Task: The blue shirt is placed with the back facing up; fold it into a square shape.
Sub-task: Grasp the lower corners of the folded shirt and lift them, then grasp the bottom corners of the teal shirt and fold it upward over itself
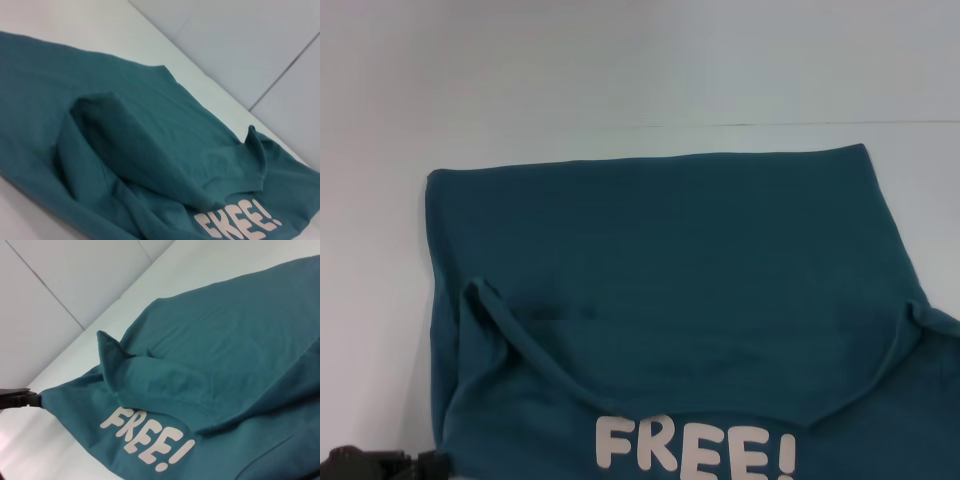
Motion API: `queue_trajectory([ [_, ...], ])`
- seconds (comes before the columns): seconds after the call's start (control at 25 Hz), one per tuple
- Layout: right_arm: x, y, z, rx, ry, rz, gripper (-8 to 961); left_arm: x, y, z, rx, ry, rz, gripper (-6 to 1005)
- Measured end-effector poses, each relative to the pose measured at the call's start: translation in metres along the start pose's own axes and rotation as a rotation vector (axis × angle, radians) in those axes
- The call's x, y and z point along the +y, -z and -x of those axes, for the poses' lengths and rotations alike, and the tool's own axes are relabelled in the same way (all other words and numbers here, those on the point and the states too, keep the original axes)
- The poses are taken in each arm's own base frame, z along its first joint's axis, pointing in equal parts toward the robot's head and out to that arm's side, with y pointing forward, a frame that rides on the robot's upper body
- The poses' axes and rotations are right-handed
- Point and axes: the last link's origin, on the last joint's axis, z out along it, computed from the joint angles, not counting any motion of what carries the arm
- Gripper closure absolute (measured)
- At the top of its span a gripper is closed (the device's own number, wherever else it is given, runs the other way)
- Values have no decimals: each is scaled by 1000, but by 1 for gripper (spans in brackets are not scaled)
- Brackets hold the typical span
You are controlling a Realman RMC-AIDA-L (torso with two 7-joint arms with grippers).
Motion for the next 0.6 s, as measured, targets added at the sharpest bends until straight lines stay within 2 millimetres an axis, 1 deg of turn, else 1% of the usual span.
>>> queue_trajectory([
  [0.12,2,3,-3,-14,-5,-1,915,1,2,2,-20,5,7,981],
  [0.24,0,5,3,-39,2,-9,915,-1,4,-3,-8,-3,-3,981],
  [0.32,-4,3,15,-65,20,-12,915,-5,4,-10,6,-13,-10,981],
  [0.44,-12,-1,40,-114,53,-28,914,-12,1,-29,41,-41,-23,981],
  [0.6,-24,-12,78,-151,94,-46,914,-22,-8,-66,84,-93,-17,981],
])
